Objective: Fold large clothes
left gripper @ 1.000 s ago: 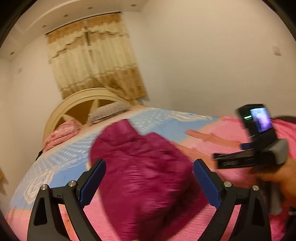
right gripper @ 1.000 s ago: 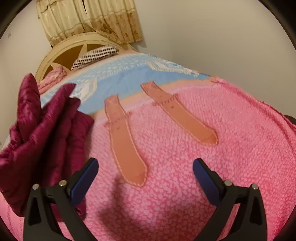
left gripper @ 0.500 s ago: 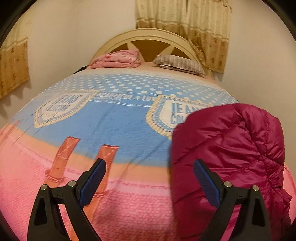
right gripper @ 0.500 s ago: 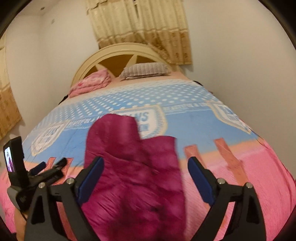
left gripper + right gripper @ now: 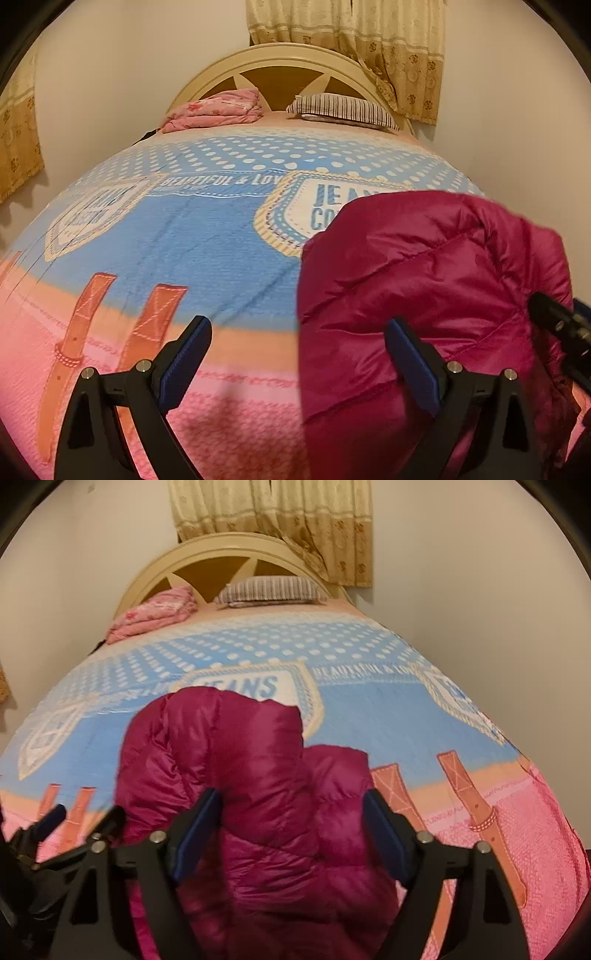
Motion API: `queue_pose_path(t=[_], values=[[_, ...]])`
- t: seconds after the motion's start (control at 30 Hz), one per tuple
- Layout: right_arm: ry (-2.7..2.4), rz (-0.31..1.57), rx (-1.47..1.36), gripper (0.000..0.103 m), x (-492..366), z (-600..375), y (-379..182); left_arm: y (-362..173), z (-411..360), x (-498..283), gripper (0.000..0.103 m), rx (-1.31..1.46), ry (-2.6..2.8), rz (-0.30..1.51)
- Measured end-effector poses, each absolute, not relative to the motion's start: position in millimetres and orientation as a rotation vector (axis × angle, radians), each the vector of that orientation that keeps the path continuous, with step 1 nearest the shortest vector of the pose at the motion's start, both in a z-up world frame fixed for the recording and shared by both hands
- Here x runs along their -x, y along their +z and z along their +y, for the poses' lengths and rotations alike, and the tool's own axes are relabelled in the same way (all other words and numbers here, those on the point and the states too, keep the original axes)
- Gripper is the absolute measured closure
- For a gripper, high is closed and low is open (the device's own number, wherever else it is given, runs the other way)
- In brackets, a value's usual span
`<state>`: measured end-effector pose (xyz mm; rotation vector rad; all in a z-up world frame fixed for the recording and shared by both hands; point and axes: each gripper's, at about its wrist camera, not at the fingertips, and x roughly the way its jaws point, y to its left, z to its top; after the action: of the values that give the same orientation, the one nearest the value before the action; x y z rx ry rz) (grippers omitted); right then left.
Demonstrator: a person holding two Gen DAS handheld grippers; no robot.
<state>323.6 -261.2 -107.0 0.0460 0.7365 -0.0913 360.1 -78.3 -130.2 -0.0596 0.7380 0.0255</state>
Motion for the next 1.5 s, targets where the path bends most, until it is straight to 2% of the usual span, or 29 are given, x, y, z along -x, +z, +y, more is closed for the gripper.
queue_pose_path(t=[0.23,0.6,0.73,1.5], values=[[-0.132,0.783,-0.081,0.023,-331.0,-290.6,-143.8,-143.2,-113.7,-373.4,0.007,-0.035,0.008,0.759],[-0.119,0.820,-0.136,0.023,-336.3,-313.4,-168.6,-160.6,-128.1,-381.5,0.007,-0.060,-0.019,0.796],[-0.135,0.835,-0.150,0.017,-338.2,-319.5,-178.8,-165.4,-134.2,-382.5,0.007,-0.075,-0.019,0.800],[-0.138,0.910,-0.193,0.012,-349.3,-332.2,-202.1,-178.8,-142.0,-387.4,0.004,-0.090,-0.025,0.811]])
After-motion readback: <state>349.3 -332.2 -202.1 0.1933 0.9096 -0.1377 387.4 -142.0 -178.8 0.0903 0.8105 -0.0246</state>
